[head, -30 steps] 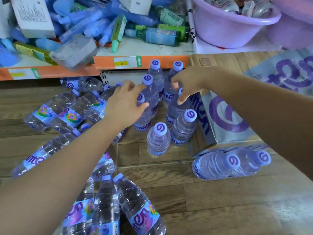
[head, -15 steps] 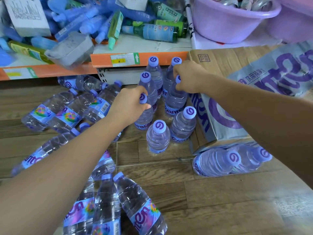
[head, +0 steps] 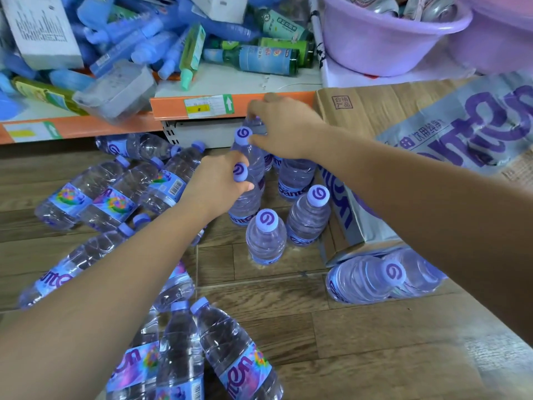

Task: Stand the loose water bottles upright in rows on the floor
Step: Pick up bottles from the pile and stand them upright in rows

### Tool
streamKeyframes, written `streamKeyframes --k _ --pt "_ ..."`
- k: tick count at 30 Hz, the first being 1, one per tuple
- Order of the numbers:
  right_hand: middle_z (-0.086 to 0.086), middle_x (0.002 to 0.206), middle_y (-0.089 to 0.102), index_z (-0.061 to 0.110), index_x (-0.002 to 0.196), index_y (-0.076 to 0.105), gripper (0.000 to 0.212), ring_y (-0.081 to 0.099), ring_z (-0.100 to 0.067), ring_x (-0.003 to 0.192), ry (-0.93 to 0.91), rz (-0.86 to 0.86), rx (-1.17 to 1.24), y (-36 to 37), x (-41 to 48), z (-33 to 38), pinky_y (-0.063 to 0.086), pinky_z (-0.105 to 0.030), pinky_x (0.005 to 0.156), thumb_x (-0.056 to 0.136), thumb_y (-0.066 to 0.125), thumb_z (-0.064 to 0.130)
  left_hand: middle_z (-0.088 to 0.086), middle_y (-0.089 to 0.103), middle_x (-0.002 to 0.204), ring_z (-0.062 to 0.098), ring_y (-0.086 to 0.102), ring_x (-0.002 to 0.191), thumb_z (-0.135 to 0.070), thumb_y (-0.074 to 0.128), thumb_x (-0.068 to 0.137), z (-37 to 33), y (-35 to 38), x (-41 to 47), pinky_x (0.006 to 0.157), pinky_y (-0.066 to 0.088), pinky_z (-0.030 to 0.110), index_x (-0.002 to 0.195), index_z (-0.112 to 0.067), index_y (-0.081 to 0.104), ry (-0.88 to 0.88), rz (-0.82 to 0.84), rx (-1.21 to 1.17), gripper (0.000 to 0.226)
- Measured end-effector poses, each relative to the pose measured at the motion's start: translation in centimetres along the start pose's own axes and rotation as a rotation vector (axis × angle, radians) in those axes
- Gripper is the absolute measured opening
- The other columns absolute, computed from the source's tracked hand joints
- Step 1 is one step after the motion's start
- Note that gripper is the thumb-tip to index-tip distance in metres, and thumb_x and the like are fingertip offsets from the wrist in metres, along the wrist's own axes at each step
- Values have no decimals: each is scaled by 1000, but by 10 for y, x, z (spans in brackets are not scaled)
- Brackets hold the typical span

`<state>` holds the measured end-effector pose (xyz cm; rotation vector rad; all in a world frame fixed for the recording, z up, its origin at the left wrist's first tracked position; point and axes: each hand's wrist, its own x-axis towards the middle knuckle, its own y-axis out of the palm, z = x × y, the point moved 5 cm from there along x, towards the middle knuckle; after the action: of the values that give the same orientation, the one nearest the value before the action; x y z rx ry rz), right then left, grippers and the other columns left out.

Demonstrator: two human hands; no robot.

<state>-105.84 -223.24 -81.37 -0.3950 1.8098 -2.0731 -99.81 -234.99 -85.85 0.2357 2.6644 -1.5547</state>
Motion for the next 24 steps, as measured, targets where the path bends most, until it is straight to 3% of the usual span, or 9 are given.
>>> streamKeyframes --k 2,4,6,8,12,14,18,24 --pt "-14 126 48 17 136 42 56 52 -33 110 -5 102 136 11 12 12 44 -36 83 89 56 44 9 65 105 27 58 97 -22 69 81 -2 -1 -2 77 41 27 115 -13 58 15 -1 -15 37" --pt "-15 124 50 15 136 44 54 52 -33 111 -7 181 129 23 21 18 42 -33 80 90 58 40 12 65 103 32 59 96 -23 66 83 -3 2 -4 78 44 32 115 -12 55 48 14 40 35" --pt "-14 114 55 12 127 50 39 54 -33 109 -16 175 77 28 26 20 41 -33 74 92 57 25 13 64 101 35 59 94 -24 64 85 -3 6 -5 77 46 35 113 -15 53 59 33 68 32" --pt "-14 118 57 12 124 52 32 55 -33 109 -16 172 54 27 29 17 44 -34 77 92 53 14 13 64 103 35 59 96 -24 63 85 -1 7 -6 80 48 36 114 -17 54 50 46 50 31" --pt "-16 119 55 14 122 53 33 52 -32 99 -35 183 48 24 22 5 38 -31 70 91 46 7 14 63 107 34 58 100 -24 64 86 -4 5 -9 87 49 40 118 -16 54 55 48 27 35" --pt "-16 115 57 12 122 53 34 45 -27 88 -37 177 24 23 19 -1 36 -31 67 90 44 4 14 64 108 34 58 102 -24 65 85 -6 5 -10 88 49 40 119 -15 55 53 42 19 36" --pt "-16 102 55 11 122 52 36 43 -25 82 -14 155 10 23 14 -8 35 -32 59 88 45 0 14 64 107 35 59 100 -24 65 85 -8 8 -9 88 50 41 119 -16 55 53 35 14 37" --pt "-16 125 54 15 134 47 44 52 -33 112 -41 155 26 25 11 0 48 -40 87 90 55 14 13 63 104 34 58 97 -24 66 84 -16 12 -3 83 48 38 113 -12 56 94 40 6 33"
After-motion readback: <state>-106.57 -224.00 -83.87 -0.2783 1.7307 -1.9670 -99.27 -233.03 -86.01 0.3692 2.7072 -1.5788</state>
